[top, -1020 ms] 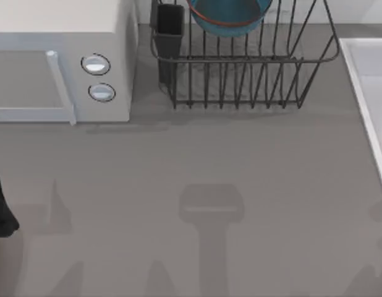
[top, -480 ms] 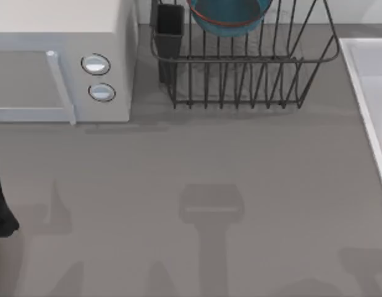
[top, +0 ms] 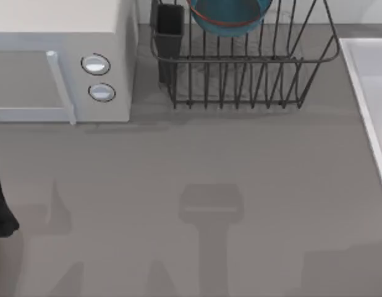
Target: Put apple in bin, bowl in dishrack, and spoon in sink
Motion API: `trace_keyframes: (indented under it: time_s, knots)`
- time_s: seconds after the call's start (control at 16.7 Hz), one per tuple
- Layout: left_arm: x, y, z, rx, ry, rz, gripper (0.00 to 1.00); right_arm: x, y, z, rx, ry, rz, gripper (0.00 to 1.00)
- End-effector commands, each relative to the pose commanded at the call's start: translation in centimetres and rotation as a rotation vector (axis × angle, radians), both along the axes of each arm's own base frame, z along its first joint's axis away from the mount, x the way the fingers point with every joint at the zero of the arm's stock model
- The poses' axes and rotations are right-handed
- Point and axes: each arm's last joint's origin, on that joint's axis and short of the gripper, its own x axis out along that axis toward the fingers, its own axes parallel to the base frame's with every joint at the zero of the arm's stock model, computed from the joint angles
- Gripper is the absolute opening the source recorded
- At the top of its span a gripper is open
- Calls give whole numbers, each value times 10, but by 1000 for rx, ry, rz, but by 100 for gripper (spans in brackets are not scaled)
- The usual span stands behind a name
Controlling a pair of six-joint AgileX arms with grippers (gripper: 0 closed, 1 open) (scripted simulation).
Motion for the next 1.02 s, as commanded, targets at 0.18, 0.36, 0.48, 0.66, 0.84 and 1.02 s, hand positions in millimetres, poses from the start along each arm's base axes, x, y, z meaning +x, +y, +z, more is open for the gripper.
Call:
trace_keyframes:
  time_s: [0.18, 0.36, 0.48, 0.66, 0.84, 1.02]
  knots:
    - [0, 0, 0, 0, 0, 0, 100, 0, 0, 0, 0, 4, 6, 100]
    - [0, 0, 0, 0, 0, 0, 100, 0, 1, -1, 1, 2, 8, 100]
    - [0, 0, 0, 0, 0, 0, 100, 2, 0, -9, 2, 7, 7, 100]
    - [0, 0, 0, 0, 0, 0, 100, 6, -2, -37, 1, 5, 6, 100]
    - [0, 0, 0, 0, 0, 0, 100, 7, -3, -71, -3, -7, 6, 100]
    - [0, 0, 0, 0, 0, 0, 100, 2, -1, -95, -1, 0, 6, 100]
